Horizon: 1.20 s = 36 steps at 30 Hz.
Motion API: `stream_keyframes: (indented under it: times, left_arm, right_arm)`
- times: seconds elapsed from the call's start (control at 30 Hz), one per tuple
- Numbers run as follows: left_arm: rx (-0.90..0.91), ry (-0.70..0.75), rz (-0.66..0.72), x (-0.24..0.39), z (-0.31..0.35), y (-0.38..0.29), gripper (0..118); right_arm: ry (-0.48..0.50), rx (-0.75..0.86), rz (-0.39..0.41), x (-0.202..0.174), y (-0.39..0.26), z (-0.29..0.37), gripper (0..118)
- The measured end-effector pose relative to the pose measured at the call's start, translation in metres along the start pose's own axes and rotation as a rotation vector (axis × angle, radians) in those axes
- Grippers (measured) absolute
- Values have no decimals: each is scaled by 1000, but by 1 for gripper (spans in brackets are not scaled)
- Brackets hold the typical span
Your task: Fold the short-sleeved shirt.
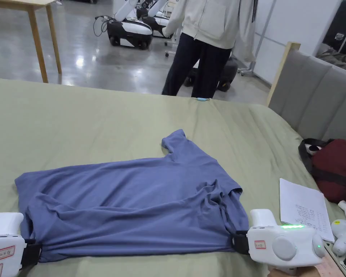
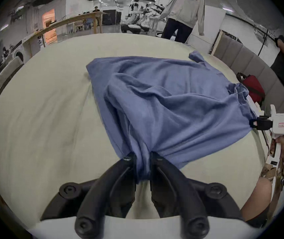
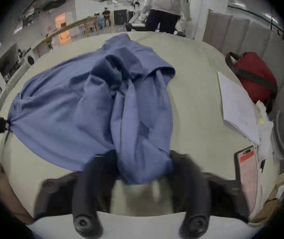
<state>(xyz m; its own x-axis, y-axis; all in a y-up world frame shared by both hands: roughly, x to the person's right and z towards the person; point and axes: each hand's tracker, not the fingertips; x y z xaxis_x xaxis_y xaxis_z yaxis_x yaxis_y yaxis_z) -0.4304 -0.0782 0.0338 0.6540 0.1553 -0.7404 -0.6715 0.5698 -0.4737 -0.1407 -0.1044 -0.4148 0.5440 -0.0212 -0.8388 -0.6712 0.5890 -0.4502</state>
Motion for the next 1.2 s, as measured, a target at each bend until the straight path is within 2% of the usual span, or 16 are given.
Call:
stream_keyframes:
  times: [0.03,0.1,0.2,0.3,0.47,0.8,1.07,1.2]
  left_arm:
    - [0,-4,0,0,1,0,13]
    - [2,-7,3,-3,4,1,13]
    - [4,-13,17,-5,9,4,13]
    - [9,1,-1,-5,20,9,12]
    - [19,-6,-20,-14,56,14,9]
    - [-27,-33,-57,-16,99,-37,8]
    - [-132,-19,-40,-21,114,-96,7]
    - [-104,-15,36,-23,103,-98,7]
  right_arm:
    - [27,30,-9,1,1,4,10]
    - [-14,24,-3,-9,3,12,10]
    - [1,18,10,-14,3,20,10]
    - [27,35,-28,-7,4,31,10]
    - [66,70,-34,-6,1,78,9]
    - [102,63,-71,-2,-58,137,9]
    - [92,-25,-93,3,-124,139,9]
    - [95,-38,-110,2,-135,118,10]
